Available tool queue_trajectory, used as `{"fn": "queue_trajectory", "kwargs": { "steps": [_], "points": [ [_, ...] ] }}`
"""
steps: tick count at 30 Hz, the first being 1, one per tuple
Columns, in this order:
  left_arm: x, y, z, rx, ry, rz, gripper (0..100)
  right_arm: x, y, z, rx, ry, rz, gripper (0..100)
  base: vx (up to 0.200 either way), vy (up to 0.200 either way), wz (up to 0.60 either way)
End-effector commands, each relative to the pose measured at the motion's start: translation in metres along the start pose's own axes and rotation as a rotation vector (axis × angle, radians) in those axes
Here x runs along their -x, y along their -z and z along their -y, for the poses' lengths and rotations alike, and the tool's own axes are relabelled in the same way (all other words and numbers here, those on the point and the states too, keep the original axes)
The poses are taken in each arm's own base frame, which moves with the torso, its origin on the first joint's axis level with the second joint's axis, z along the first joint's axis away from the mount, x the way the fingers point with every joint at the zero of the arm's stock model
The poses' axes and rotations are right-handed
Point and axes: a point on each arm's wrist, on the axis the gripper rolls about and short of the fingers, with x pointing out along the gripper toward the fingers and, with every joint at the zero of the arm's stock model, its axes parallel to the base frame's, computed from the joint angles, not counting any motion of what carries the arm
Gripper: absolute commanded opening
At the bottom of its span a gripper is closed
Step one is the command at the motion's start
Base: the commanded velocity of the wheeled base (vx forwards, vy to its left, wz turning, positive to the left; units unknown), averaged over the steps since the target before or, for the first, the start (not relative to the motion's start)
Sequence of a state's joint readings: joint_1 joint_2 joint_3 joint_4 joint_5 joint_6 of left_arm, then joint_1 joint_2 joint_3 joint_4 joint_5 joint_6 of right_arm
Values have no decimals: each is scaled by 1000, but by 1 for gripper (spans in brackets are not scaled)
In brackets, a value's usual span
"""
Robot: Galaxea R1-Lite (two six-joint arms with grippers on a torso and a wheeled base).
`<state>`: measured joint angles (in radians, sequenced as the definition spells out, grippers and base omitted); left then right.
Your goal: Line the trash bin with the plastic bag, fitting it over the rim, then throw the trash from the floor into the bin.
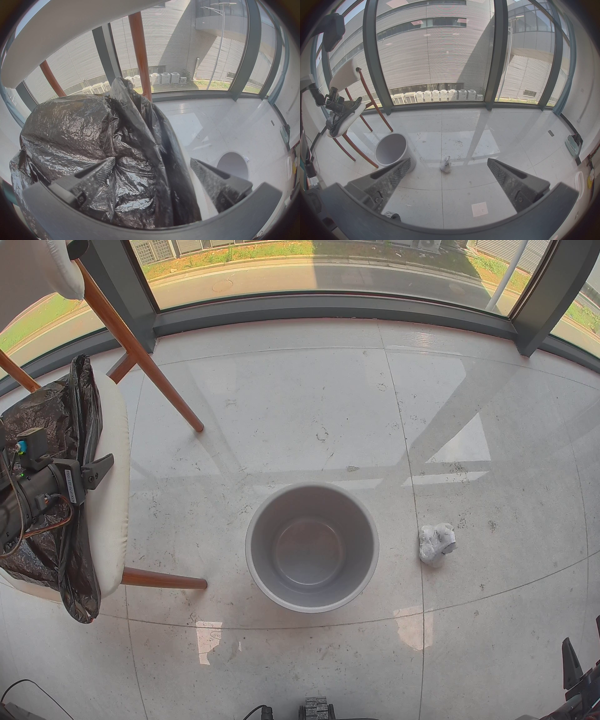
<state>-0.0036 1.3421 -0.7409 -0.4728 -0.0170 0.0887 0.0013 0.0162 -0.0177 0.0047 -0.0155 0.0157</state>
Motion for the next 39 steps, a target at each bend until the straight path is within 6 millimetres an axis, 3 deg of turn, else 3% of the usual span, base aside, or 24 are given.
{"fn": "queue_trajectory", "kwargs": {
  "steps": [1,10,16,18,21,24,27,32,39],
  "points": [
    [-9,3,0,0,1,-23,0,0,5,0,-1,0,-3,100,0,0,0],
    [-5,2,1,0,5,-15,0,0,5,0,0,0,-3,100,0,0,0],
    [21,-7,2,3,21,18,0,0,5,0,2,0,-3,100,0,0,0],
    [38,-9,4,8,46,-9,0,0,5,0,2,0,-3,100,0,0,0],
    [53,-6,10,9,126,-47,0,0,5,0,2,0,-3,100,0,0,0],
    [80,4,18,72,262,-130,0,0,5,0,4,0,-3,100,0,0,0],
    [90,3,25,172,402,-146,0,0,5,0,2,0,-4,100,0,0,0],
    [94,-5,30,355,671,-181,0,0,5,0,-1,0,-4,100,0,0,0],
    [99,-7,34,452,931,-251,0,0,5,0,0,0,-6,100,0,0,0]
  ]
}}
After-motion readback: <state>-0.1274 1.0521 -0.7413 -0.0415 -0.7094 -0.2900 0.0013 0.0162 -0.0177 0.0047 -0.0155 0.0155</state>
